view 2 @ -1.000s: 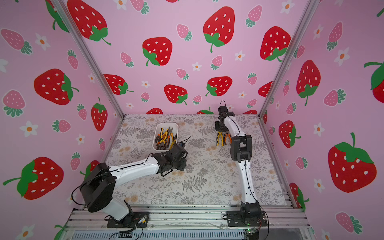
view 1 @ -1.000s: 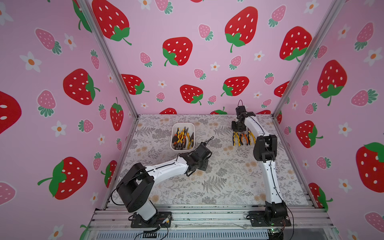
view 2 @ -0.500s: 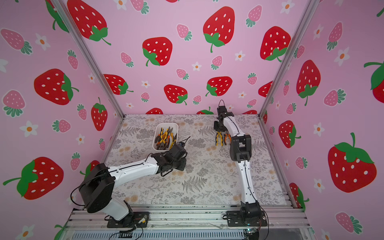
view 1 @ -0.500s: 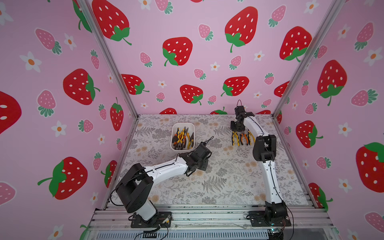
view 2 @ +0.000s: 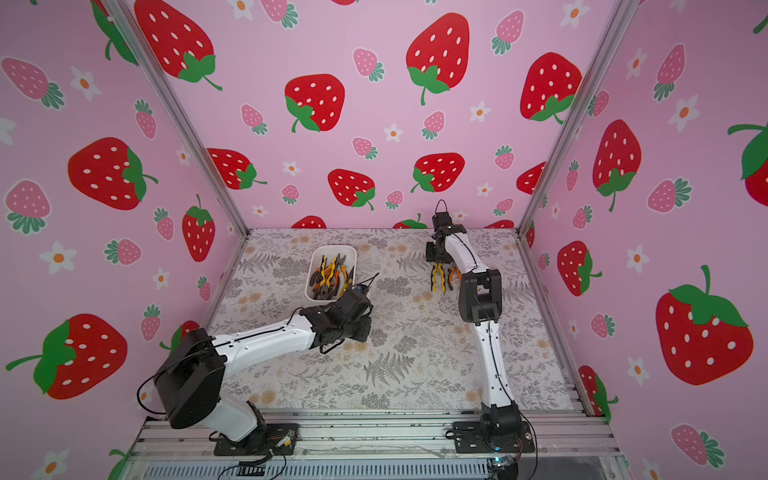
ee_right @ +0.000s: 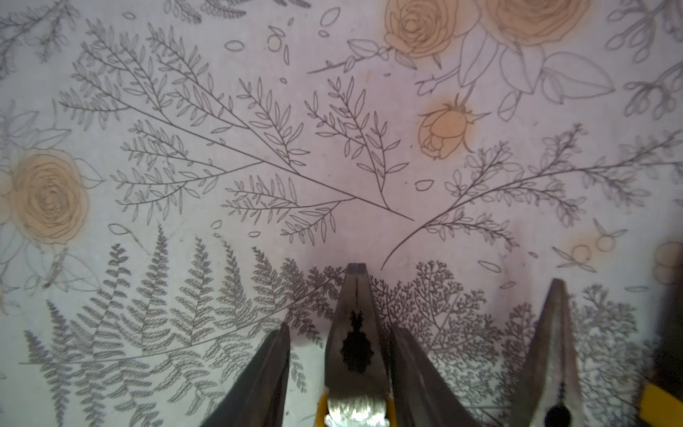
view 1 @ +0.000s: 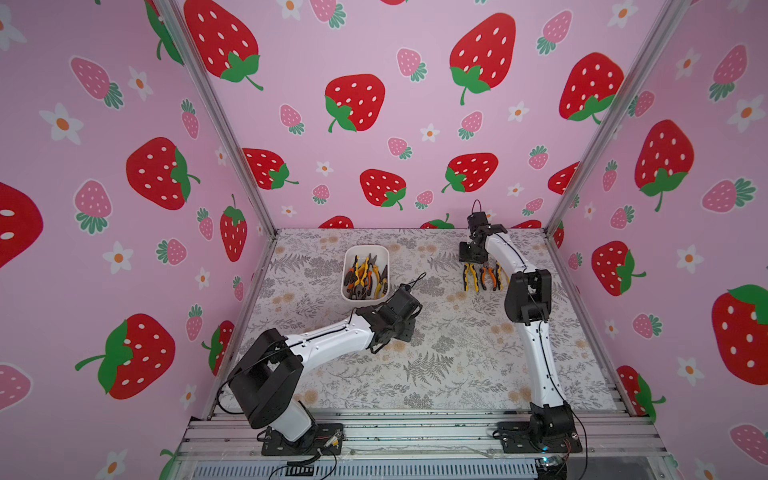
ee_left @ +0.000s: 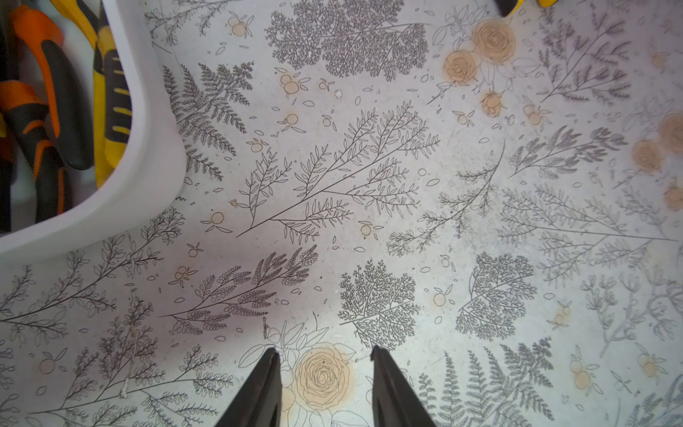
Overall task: Take the pliers out of the storage box
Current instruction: Place the pliers at the center of the board, then pick up the pliers from the storage box.
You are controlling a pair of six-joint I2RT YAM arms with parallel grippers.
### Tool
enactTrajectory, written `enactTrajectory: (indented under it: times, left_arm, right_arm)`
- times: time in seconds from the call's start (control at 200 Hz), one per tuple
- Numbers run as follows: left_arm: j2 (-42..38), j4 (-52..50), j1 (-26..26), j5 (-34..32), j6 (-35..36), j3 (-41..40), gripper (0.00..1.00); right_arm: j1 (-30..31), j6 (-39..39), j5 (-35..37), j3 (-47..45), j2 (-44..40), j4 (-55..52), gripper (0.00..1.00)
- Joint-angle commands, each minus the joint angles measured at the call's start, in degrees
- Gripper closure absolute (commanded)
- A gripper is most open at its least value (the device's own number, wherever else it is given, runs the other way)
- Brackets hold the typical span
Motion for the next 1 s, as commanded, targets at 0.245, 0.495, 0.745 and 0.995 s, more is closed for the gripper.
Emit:
enactTrajectory:
  times: [0.245,0.495,0.745,0.995]
  left_arm:
    - [-8.38,-5.36,1.76,-0.54,-0.28,0.00,0.56]
    - [-13.12,-9.08,17.11,9.67,0.30,0.93,0.54]
    - [-1.19,-20.61,26.84,11.34,4.80,17.04,0.57]
    - [9.76,-25.59,29.38,7.36,8.80,28.20,0.60]
  right_arm:
    - [4.10,0.18,7.74,-10.86,-26.38,-1.19,0.49]
    - [15.53,6.82,7.23,-53.45,-57.25,8.14,0.50]
    - [33.90,13.98,12.38,-70.00,-70.69,3.72,0.51]
    - [38.40,20.28,11.26,-79.55,-81.38,4.38,0.51]
